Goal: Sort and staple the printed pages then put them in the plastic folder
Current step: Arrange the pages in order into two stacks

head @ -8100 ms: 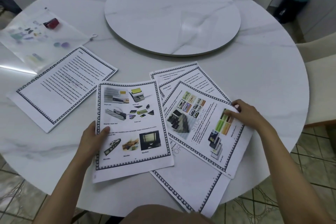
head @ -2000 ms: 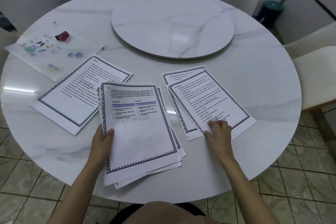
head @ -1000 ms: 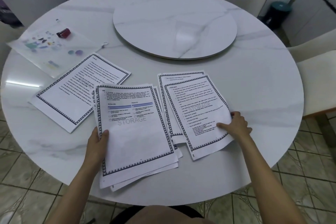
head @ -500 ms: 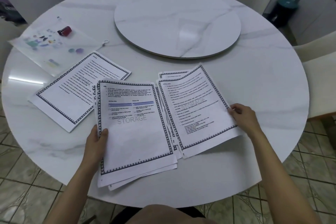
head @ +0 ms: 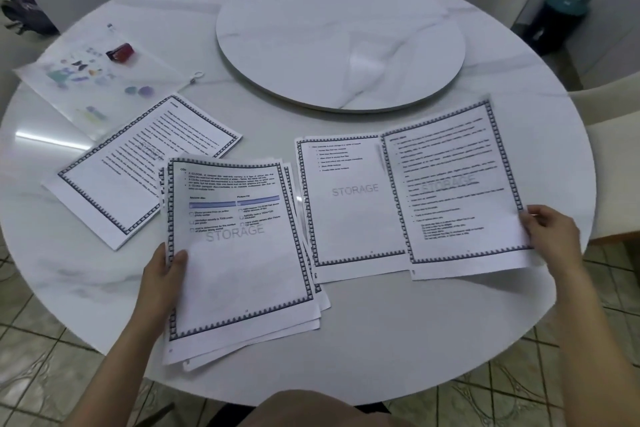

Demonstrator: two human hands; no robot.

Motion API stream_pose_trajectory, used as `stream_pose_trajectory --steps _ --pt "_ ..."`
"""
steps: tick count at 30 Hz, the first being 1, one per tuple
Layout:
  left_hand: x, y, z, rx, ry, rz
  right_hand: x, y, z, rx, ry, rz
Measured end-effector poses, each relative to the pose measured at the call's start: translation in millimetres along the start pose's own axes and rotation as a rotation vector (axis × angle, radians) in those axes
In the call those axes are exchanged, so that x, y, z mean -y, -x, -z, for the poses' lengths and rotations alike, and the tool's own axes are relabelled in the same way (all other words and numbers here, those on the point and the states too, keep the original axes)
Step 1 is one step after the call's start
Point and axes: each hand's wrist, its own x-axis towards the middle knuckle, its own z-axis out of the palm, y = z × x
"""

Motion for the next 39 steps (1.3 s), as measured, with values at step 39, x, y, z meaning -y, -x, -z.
stream_pose_trajectory --steps 39 --pt "3.5 8.1 -13.2 -0.079 -0.023 0.035 108.9 68.7 -134.3 0.334 0.431 0.146"
